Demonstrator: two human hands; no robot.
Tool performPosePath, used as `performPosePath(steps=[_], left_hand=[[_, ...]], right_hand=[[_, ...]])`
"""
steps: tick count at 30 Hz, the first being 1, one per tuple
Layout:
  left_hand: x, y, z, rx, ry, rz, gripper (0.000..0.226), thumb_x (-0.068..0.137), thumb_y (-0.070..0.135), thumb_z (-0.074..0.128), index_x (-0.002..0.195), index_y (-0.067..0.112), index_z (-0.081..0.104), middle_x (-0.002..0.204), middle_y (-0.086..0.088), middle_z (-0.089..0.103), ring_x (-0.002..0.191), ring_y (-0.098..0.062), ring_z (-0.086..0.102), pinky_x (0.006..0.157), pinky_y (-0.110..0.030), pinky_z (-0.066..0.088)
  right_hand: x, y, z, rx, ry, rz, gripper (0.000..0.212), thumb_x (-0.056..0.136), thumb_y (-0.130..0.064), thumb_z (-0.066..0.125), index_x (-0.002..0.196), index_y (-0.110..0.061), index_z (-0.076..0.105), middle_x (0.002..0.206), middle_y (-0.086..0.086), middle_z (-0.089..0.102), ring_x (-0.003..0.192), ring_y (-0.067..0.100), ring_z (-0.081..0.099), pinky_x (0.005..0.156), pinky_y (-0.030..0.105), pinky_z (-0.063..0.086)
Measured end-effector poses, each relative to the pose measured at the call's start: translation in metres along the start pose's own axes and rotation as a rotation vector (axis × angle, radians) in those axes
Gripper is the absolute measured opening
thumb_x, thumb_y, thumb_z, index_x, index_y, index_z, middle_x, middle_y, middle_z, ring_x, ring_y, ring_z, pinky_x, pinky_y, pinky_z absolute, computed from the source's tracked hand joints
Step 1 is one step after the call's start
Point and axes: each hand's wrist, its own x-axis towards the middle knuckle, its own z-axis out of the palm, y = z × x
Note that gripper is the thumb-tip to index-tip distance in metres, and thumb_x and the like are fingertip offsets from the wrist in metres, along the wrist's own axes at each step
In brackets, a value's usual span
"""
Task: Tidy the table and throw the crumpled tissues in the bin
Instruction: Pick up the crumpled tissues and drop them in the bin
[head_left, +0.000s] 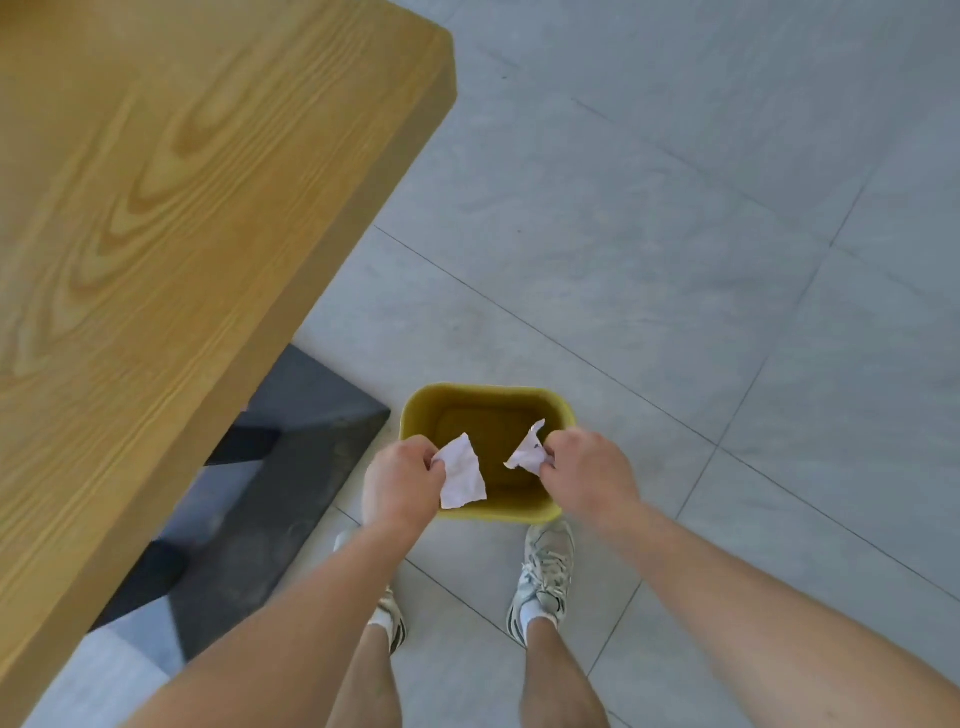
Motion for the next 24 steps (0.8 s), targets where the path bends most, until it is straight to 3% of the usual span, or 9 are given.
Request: performPosePath(steps=[9,12,14,16,20,24], left_hand=[[0.050,-0.032,0.074,0.049,-0.034,-0.039,0.017,0.095,0.020,0.057,0.083,0.025,0.066,0.071,0.009,0.062,0.065,-0.010,0.058,0.055,-0.018,0.047],[0.057,-0.036,0.083,0.072,-0.039,-0.047,0.016,0.096,0.024,0.059,0.108,0.023,0.068,0.088,0.009,0.063,0.071,-0.008,0.057,0.062,-0.018,0.047],[0.058,-0.038,0.085,0.095,-0.053,-0.039,0.036,0.096,0.028,0.060,0.131,0.024,0.057,0.108,0.004,0.059,0.084,-0.008,0.053,0.073,-0.024,0.050],[0.058,-0.039,0.083,0.120,-0.073,-0.028,0.045,0.097,0.030,0.057,0.141,0.025,0.046,0.116,0.002,0.053,0.090,-0.011,0.052,0.074,-0.027,0.051],[0.057,-0.036,0.079,0.229,-0.103,0.050,0.045,0.098,0.030,0.050,0.142,0.026,0.041,0.117,0.002,0.050,0.091,-0.012,0.050,0.068,-0.024,0.048],[0.054,-0.029,0.069,0.334,-0.081,0.155,0.040,0.096,0.029,0.047,0.136,0.025,0.044,0.103,0.004,0.047,0.088,-0.014,0.050,0.073,-0.027,0.049]], right_hand=[[0.041,0.029,0.072,-0.075,-0.128,0.078,0.016,0.098,-0.023,0.046,0.097,-0.012,0.058,0.100,0.006,0.057,0.082,0.023,0.047,0.064,0.032,0.034],[0.048,0.030,0.083,-0.075,-0.117,0.074,0.024,0.100,-0.029,0.045,0.103,-0.011,0.060,0.103,0.007,0.055,0.094,0.026,0.055,0.067,0.033,0.037],[0.051,0.030,0.086,-0.050,-0.101,0.086,0.028,0.100,-0.033,0.048,0.108,-0.011,0.062,0.105,0.006,0.055,0.099,0.026,0.055,0.070,0.036,0.044],[0.052,0.029,0.086,-0.025,-0.091,0.093,0.030,0.099,-0.034,0.053,0.120,-0.015,0.061,0.109,0.005,0.057,0.104,0.026,0.056,0.076,0.039,0.051],[0.052,0.026,0.077,-0.010,-0.093,0.094,0.028,0.098,-0.031,0.053,0.122,-0.017,0.059,0.114,0.004,0.057,0.109,0.027,0.054,0.083,0.040,0.051],[0.051,0.015,0.065,-0.012,-0.088,0.073,0.025,0.097,-0.031,0.052,0.117,-0.017,0.059,0.111,0.004,0.056,0.105,0.027,0.054,0.083,0.042,0.052]])
